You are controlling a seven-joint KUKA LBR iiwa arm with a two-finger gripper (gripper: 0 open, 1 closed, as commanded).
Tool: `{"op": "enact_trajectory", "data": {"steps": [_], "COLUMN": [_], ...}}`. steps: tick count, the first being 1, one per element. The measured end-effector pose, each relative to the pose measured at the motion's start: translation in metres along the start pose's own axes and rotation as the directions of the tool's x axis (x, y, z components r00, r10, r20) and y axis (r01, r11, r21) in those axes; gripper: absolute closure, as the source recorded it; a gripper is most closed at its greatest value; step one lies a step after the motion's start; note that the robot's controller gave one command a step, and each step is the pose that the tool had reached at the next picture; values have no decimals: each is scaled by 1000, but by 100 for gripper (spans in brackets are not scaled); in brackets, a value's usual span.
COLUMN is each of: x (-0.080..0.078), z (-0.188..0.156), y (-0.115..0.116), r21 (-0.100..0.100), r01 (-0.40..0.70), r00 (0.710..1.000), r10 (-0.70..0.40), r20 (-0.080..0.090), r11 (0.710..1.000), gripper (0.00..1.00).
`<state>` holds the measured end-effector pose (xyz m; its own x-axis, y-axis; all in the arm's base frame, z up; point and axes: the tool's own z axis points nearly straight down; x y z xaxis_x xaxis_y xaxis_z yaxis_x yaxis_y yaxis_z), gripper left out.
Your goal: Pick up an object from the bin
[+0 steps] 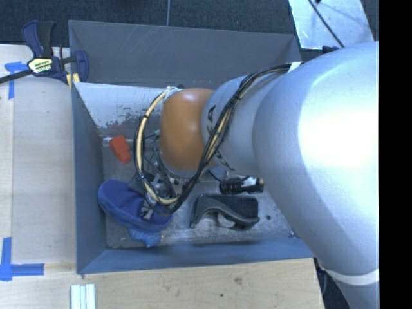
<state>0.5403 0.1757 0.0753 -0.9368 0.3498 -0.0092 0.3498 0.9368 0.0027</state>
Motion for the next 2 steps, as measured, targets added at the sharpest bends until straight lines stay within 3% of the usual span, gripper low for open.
{"op": "enact_trajectory", "data": {"steps": [1, 2], "x": [36, 33], "z": [0, -1], "y": [47, 46], "r21": [-2, -7], "r01": [-45, -52], "r00": [999, 999], "r10": [45, 52], "r20": [10, 15], "r11": [999, 999], "gripper": [0, 100]}}
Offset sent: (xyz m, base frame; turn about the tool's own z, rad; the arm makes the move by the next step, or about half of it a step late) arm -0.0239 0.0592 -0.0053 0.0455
